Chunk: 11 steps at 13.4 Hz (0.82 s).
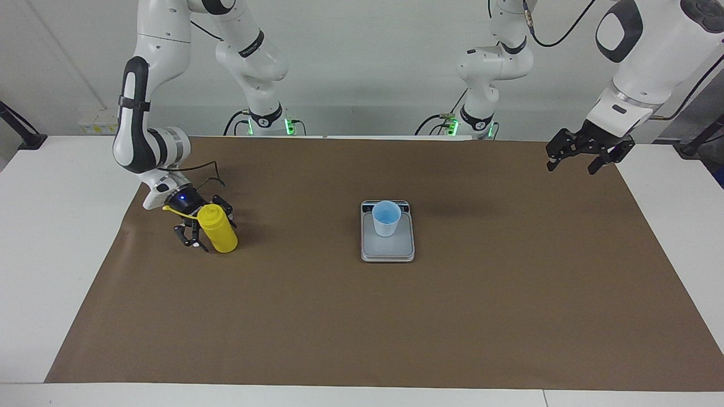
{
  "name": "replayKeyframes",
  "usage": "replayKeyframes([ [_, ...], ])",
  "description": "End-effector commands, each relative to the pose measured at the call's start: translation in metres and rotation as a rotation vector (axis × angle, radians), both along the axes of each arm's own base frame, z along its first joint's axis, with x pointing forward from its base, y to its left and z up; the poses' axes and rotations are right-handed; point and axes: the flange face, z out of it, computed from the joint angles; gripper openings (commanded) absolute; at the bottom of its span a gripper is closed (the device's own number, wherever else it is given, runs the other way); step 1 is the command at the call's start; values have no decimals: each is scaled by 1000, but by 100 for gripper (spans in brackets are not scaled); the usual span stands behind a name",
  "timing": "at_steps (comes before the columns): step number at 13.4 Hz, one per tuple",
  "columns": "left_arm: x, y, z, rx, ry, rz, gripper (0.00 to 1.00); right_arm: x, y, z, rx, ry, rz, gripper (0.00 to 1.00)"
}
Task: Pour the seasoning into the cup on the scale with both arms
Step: 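Reach the right gripper to the yellow squeeze bottle and grasp it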
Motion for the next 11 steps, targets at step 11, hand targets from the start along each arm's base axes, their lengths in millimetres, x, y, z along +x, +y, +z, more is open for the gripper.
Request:
replayKeyframes([
  [11, -8, 2, 1, -5, -12, 12, 100, 32, 25, 66, -35, 71, -36, 1],
])
